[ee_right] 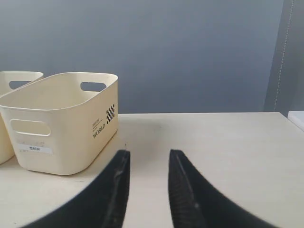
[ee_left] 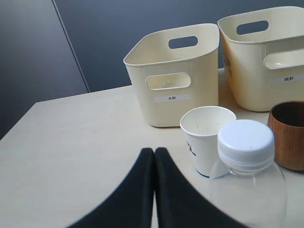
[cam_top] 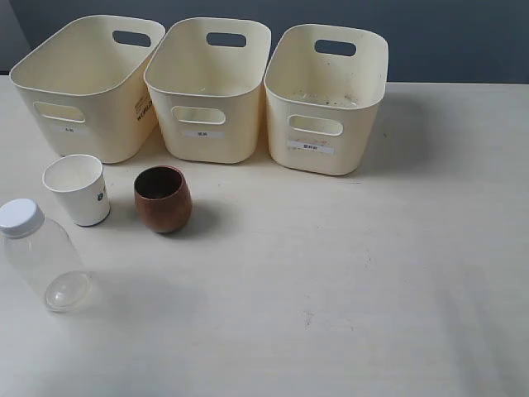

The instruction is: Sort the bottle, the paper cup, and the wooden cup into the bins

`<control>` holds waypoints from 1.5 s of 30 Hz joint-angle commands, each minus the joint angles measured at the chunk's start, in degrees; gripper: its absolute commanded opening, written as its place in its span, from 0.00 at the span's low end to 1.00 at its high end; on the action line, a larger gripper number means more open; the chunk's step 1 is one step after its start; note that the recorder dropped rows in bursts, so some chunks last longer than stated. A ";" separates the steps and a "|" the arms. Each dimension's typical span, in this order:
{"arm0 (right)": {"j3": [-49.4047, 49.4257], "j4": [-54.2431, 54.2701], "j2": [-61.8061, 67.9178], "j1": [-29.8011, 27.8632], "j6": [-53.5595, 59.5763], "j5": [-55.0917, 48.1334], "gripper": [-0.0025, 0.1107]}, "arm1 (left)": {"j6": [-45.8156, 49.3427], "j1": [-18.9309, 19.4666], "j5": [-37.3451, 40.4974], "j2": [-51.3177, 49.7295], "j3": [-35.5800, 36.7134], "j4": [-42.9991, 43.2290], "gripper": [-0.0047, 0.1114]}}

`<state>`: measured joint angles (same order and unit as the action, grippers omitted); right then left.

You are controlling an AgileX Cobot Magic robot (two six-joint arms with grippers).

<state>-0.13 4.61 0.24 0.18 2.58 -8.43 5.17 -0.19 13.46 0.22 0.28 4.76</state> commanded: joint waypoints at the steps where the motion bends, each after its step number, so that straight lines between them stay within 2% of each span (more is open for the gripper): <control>1: 0.13 0.10 -0.24 -0.38 0.33 0.07 0.27 | -0.05 -0.04 -0.15 -0.22 -0.28 -0.13 0.04; 30: 0.13 -0.01 -0.24 -0.38 0.22 0.49 0.27 | -0.05 -0.04 -0.15 -0.22 -0.28 -0.13 0.04; 34: 0.13 -0.01 -0.24 -0.38 0.22 4.10 0.27 | -0.05 -0.04 -0.15 -0.22 -0.28 -0.13 0.04; 40: 0.13 0.21 -0.24 -0.38 0.22 16.03 0.27 | -0.05 -0.04 -0.15 -0.22 -0.28 -0.13 0.04; 42: 0.13 3.00 -0.24 -0.38 0.04 19.38 0.27 | -0.05 -0.04 -0.15 -0.22 -0.28 -0.13 0.04; 45: 0.13 13.76 -0.24 -0.38 -6.76 22.43 0.27 | -0.05 -0.04 -0.15 -0.22 -0.28 -0.13 0.04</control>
<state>-0.13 9.87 0.24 0.18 1.16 10.19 5.17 -0.19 13.46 0.22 0.28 4.76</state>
